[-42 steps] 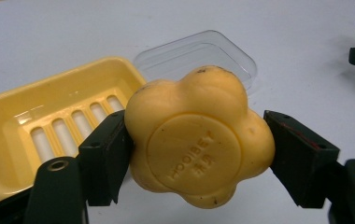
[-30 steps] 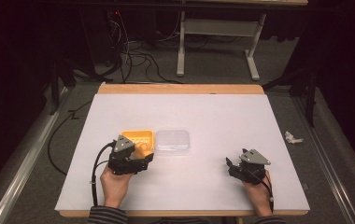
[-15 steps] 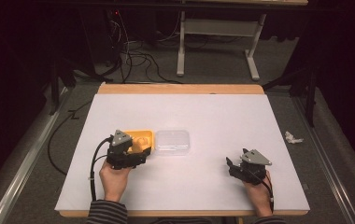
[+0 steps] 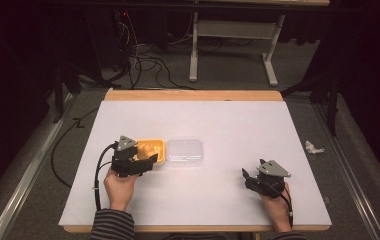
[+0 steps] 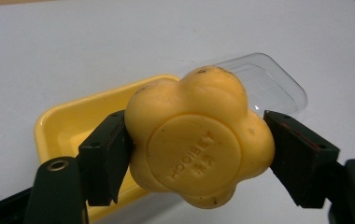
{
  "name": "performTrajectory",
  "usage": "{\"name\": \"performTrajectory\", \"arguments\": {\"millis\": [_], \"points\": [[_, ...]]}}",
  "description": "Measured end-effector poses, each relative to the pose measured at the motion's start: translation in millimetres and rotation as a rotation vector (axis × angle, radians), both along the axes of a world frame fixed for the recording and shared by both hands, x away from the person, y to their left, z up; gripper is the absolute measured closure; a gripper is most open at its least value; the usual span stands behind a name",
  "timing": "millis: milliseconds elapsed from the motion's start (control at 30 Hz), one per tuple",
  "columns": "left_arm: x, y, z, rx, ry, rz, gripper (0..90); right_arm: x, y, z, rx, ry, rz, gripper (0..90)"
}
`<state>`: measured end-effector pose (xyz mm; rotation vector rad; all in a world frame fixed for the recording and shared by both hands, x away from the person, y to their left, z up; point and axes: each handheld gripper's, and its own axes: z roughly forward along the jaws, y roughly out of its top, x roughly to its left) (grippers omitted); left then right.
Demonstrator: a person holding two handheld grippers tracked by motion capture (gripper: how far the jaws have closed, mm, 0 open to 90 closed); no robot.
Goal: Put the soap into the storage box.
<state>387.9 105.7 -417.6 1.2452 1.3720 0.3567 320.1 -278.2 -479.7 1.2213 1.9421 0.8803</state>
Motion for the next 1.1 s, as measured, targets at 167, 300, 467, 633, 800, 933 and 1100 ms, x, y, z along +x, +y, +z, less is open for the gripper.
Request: {"name": "performTrajectory", "arguments": {"millis": [167,300,467,633,800,933,1100], "points": [[5.7,1.3,0.4,0.016,-0.001,0.008,27.7,-0.1,-0.2,0.1,0.003,-0.002,0.001,27.5],[11.0,2.6,-0.7,0.026,0.006,0.022,27.6,0.0,-0.5,0.0,0.003,-0.005,0.003,27.5],[19.3,4.3,-4.9,0.025,0.022,0.038,27.6,-0.1,-0.3,0.1,0.003,-0.002,0.0,27.5],[24.5,4.5,-7.8,0.028,0.036,0.046,27.7,-0.5,-0.2,0.2,0.007,-0.004,-0.003,27.5],[30.0,5.2,-12.1,0.044,0.052,0.06,27.6,-0.2,-0.4,0.1,0.007,-0.003,-0.002,27.5],[35.6,5.7,-16.3,0.049,0.066,0.072,27.6,-0.3,-0.4,0.1,0.01,-0.004,-0.002,27.5],[40.8,3.4,-23.0,0.071,0.08,0.083,27.6,-0.3,-0.4,0.2,0.007,-0.003,-0.002,27.5]]}}
